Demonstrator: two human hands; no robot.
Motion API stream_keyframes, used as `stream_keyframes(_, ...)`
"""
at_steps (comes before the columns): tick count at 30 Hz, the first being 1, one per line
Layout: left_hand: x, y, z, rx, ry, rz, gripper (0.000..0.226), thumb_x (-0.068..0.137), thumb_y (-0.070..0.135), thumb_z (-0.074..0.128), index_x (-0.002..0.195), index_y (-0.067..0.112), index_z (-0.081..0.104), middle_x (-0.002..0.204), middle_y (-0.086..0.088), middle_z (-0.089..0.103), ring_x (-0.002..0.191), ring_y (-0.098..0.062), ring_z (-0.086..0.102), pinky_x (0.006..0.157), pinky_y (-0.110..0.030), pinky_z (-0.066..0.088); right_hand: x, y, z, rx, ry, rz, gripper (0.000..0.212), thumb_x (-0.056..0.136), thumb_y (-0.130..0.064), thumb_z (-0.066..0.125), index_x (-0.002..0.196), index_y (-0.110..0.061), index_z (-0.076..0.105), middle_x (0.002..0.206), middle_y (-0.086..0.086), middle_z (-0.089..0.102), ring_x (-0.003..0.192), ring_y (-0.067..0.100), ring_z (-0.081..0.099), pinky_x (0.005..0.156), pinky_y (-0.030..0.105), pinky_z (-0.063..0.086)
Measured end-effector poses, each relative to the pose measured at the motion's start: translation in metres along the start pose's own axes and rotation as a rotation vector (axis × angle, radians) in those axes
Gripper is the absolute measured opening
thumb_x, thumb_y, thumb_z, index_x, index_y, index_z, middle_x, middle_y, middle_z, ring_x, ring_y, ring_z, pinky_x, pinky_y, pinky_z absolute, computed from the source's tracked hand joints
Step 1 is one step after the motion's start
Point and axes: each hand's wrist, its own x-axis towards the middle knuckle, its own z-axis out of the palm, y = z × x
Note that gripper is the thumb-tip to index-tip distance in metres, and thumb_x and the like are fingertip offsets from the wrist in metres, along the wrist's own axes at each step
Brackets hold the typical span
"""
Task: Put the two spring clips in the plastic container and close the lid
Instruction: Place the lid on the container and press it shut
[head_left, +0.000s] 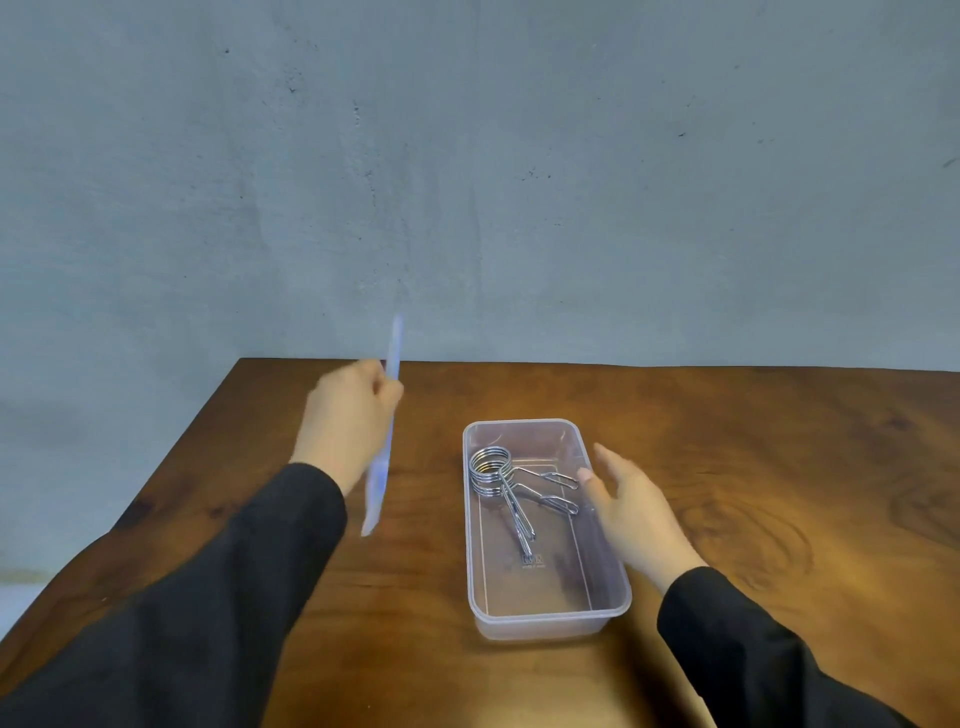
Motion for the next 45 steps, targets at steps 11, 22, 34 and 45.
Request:
stream_keyframes(11,-0.056,0.058,0.002,-1.195,-0.126,-0.220,0.020,0.097,0.001,0.042,0.081,0.004,0.053,0.094,-0.022,0.077,0.086,-0.037,0.076,0.065,-0.032,0.062,-0.015,-0.054,-0.051,0.762,-0.174,0.104,0.037,0.105,-0.040,0.050,0.112,-0.014,0.076,0.106,0.025,0.074,0.090,0.033,0.068,0.087,0.052,0.055)
stream_keyframes(22,-0.095,-0.009,0.076,-0.542,-0.205,-0.328,0.047,0.098,0.033,0.059,0.061,0.010,0.039,0.059,-0.005,0.040,0.058,-0.020,0.036,0.058,-0.036,0.033,-0.015,-0.002,-0.026,0.408,0.000,0.214,0.024,0.099,-0.035,0.062,0.096,-0.014,0.072,0.086,0.011,0.078,0.065,0.015,0.065,0.062,0.031,0.053)
stream_keyframes(34,-0.092,-0.024,0.093,-0.491,-0.247,-0.431,0.047,0.098,0.039,0.057,0.081,-0.004,0.061,0.080,-0.024,0.066,0.068,-0.032,0.063,0.064,-0.037,0.054,-0.017,0.003,-0.008,0.426,0.059,0.256,0.016,0.102,-0.034,0.057,0.102,-0.021,0.066,0.094,0.002,0.075,0.083,0.022,0.071,0.060,0.029,0.053)
stream_keyframes(45,-0.098,-0.028,0.094,-0.510,-0.254,-0.412,0.042,0.099,0.037,0.055,0.069,0.007,0.055,0.069,-0.011,0.067,0.065,-0.018,0.065,0.057,-0.022,0.055,-0.020,0.003,-0.009,0.421,0.060,0.274,0.019,0.102,-0.037,0.056,0.102,-0.021,0.067,0.090,0.001,0.076,0.077,0.020,0.072,0.059,0.031,0.056)
